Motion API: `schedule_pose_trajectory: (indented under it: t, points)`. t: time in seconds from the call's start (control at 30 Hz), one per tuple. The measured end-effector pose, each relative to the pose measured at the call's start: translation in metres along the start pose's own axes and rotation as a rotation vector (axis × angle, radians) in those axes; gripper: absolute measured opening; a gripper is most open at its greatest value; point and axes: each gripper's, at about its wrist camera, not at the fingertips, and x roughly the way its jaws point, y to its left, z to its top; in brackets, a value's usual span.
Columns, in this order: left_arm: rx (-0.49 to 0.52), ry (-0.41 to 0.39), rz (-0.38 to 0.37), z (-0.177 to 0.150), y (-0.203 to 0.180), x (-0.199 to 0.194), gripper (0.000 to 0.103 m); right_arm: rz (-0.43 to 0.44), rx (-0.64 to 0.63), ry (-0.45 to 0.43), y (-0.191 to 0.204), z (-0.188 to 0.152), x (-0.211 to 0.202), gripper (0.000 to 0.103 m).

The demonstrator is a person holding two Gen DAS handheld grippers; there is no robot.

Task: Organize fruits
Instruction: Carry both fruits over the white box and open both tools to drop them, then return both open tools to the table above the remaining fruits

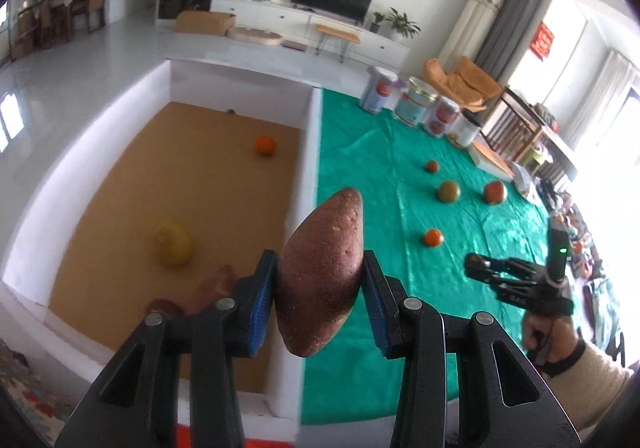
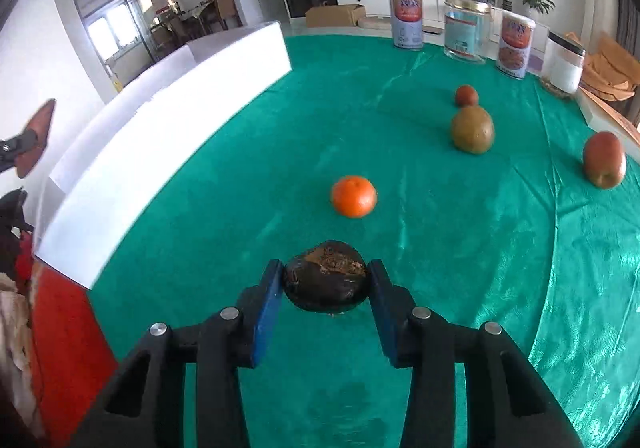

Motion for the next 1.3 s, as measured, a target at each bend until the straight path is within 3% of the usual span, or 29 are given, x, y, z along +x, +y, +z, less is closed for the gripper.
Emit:
schedule_pose_trajectory:
  t: [0.13, 0.27, 0.37, 0.5, 0.53, 0.57, 0.6, 0.7, 0.77, 0.83, 0.97, 1.07, 1.2, 1.3]
  points:
    - [-0.098, -0.007, 0.1, 0.013, 0.054, 0.005, 0.042, 0.163, -0.1, 0.009, 0.076, 0.059, 0.0, 0.043]
    - [-0.178, 0.06, 0.182, 0.018, 0.098, 0.037, 0.042, 0.261, -0.217, 0.08, 0.167, 0.102, 0.038, 0.043]
    - [-0.235, 0.108, 0.216, 0.015, 0.121, 0.055, 0.042, 0.234, -0.279, 0.151, 0.212, 0.117, 0.085, 0.043]
    - [-0.293, 0.121, 0.271, 0.007, 0.141, 0.061, 0.043, 0.136, -0.332, 0.201, 0.239, 0.123, 0.134, 0.045]
    - [-0.297, 0.112, 0.29, 0.006, 0.143, 0.061, 0.044, 0.118, -0.334, 0.197, 0.239, 0.124, 0.137, 0.047]
    - [-0.298, 0.094, 0.311, 0.006, 0.144, 0.058, 0.05, 0.101, -0.327, 0.183, 0.239, 0.127, 0.138, 0.057]
    - [-0.297, 0.069, 0.324, 0.007, 0.143, 0.054, 0.064, 0.092, -0.31, 0.15, 0.236, 0.128, 0.131, 0.07]
    - [-0.281, -0.038, 0.329, 0.007, 0.13, 0.034, 0.089, 0.141, -0.249, 0.016, 0.218, 0.126, 0.086, 0.082]
    - [-0.244, -0.094, 0.305, 0.008, 0.111, 0.022, 0.091, 0.143, -0.235, -0.034, 0.194, 0.116, 0.057, 0.092]
    - [-0.198, -0.121, 0.263, 0.009, 0.085, 0.015, 0.091, 0.107, -0.233, -0.052, 0.164, 0.097, 0.034, 0.096]
    - [-0.109, -0.133, 0.121, 0.008, 0.026, 0.014, 0.095, 0.021, -0.201, 0.039, 0.091, 0.046, 0.006, 0.096]
    - [-0.036, -0.095, 0.017, 0.001, -0.024, 0.025, 0.095, -0.031, -0.167, 0.135, 0.032, 0.0, -0.015, 0.096]
    - [0.035, -0.014, -0.089, -0.016, -0.083, 0.054, 0.097, -0.259, -0.163, 0.151, -0.039, -0.063, -0.048, 0.096]
    - [0.09, 0.053, -0.111, -0.034, -0.119, 0.089, 0.097, -0.39, -0.109, 0.108, -0.079, -0.094, -0.059, 0.096]
